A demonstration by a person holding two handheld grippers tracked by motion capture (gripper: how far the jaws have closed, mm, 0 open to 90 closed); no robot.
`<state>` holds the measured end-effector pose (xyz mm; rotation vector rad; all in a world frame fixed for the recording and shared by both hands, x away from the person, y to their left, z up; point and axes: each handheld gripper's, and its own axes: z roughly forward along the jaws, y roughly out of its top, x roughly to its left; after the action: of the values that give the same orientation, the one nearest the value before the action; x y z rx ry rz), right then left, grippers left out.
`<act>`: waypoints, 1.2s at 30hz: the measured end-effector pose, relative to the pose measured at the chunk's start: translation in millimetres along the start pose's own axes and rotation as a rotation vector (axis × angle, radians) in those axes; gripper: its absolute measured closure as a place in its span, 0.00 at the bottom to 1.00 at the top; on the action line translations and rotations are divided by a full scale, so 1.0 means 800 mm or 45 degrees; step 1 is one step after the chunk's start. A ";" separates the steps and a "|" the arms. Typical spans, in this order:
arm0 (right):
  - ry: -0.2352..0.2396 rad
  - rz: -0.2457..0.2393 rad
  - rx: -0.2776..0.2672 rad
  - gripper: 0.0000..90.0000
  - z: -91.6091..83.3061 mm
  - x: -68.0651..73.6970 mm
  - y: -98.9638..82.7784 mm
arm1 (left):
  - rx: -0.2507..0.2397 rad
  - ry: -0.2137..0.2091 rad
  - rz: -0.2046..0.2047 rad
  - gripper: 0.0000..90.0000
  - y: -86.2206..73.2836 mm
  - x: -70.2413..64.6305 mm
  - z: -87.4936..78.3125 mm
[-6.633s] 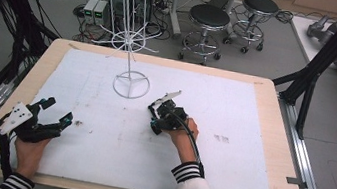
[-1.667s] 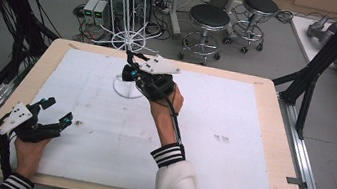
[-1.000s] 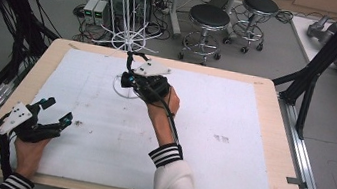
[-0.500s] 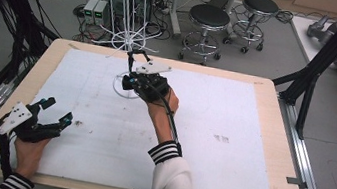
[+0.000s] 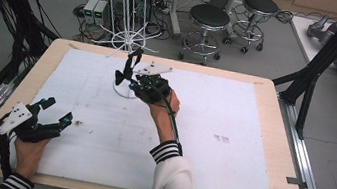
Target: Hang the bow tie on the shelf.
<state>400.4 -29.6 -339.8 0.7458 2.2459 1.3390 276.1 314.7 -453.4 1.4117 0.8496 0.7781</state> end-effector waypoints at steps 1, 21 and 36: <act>0.008 0.009 0.000 0.73 -0.001 0.000 -0.001 | 0.000 0.000 0.000 0.15 0.000 0.000 0.000; 0.067 0.181 -0.101 0.12 -0.090 -0.032 -0.060 | 0.003 0.000 0.018 0.15 0.000 -0.002 0.000; -0.235 0.198 -0.219 0.13 -0.211 -0.053 -0.173 | 0.005 -0.003 0.028 0.15 0.000 -0.002 0.000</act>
<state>300.5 -223.1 -383.7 0.9559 1.9356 1.4492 275.1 313.1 -453.3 1.4273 0.8355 0.7918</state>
